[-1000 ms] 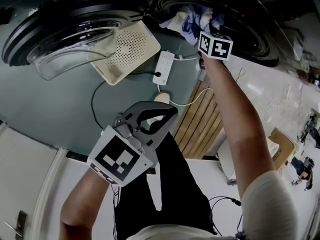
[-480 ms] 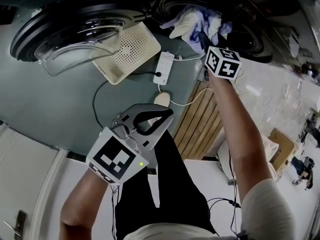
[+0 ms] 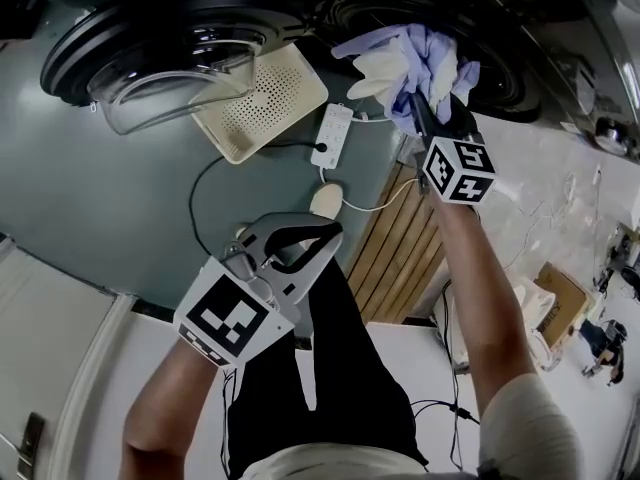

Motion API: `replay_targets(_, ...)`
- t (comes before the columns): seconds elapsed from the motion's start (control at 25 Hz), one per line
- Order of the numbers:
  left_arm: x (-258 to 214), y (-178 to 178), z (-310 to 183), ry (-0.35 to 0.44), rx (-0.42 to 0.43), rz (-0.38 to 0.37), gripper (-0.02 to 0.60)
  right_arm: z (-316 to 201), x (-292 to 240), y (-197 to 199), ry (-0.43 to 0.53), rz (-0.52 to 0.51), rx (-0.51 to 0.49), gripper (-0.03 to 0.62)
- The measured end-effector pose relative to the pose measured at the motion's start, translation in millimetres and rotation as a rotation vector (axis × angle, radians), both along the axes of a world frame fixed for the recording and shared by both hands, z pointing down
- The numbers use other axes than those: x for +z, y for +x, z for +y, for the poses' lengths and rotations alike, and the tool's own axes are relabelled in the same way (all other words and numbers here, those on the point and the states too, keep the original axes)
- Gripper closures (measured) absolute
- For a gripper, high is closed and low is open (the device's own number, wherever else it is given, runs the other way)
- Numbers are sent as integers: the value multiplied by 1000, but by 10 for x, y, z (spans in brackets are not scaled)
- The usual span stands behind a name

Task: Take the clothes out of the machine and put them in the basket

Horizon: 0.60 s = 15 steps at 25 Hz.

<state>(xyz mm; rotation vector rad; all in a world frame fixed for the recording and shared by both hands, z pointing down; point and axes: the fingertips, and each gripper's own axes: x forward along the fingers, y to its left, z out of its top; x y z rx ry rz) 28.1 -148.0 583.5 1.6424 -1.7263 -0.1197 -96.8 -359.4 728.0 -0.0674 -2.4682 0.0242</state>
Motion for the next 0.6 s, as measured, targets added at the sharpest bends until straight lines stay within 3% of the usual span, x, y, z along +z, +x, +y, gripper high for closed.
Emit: replay_targets(0.6,-126,242,422,7,-69,-10,583,1037,-554,313,-62,-59,-198,421)
